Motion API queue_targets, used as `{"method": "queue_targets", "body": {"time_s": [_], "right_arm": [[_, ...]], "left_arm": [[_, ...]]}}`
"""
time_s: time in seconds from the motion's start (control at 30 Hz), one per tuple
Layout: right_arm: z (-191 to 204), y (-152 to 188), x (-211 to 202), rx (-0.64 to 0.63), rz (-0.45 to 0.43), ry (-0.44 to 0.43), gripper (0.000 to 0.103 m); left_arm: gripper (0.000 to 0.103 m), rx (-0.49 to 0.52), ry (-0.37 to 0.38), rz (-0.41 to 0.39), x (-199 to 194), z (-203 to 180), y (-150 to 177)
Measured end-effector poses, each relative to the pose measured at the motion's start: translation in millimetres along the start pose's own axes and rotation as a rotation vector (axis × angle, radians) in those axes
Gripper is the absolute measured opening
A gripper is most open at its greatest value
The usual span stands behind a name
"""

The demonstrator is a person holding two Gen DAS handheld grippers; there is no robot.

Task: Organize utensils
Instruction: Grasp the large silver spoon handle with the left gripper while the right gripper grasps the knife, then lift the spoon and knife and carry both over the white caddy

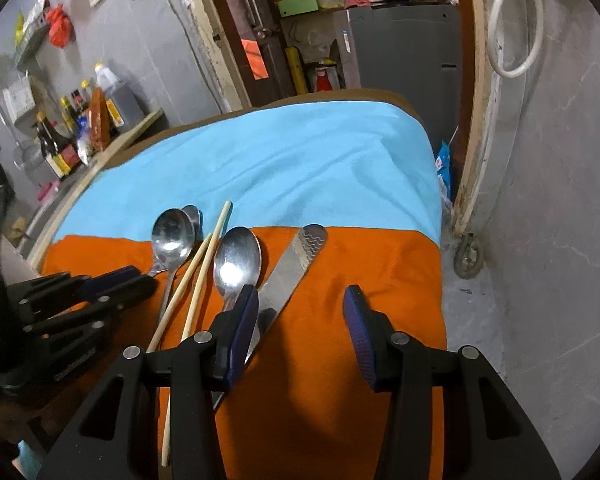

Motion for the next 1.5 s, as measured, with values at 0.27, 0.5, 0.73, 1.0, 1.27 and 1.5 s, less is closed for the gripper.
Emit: {"method": "queue_targets", "body": {"time_s": [0.27,0.5,0.73,1.0,1.27,1.5], "right_arm": [[23.2,2.8,8.0,-0.134,0.061,0.105,0.038],[18.3,15.5,-9.1,-0.213,0.123,0.12,0.019],[22.6,10.9,-1.2,-0.156,0.125,0.147,0.03],[14.6,7.5,-1.4,-0.081,0.105,0.111,0.017],[11.6,14.2,-24.2,-0.046,0.071,0.036,0.013],[27.4,26.7,-40.2,-0.108,0.063,0.045,0.013]], "left_arm": [[0.005,-0.144,-0.034,0.033,-19.3,10.4,10.3],[0.005,-0.173,-0.005,0.092,-30.4,9.7,16.5],[0.006,-0.146,0.019,0.133,-23.9,8.9,10.7],[0.003,-0.169,0.056,0.11,-23.0,13.8,9.4],[0.003,-0.242,0.044,0.032,-51.2,14.3,30.3],[0.002,-0.258,0.042,0.037,-65.9,13.1,38.8]]}}
Point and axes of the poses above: each gripper's, at about its wrist camera, not at the fingertips, and x roughly the way its jaws point, z to its left, y to its underside, the point moved 3 cm from there along x, roughly the way its jaws point, and after that the axes turned 11 degrees about -z, right-handed, at the moved point
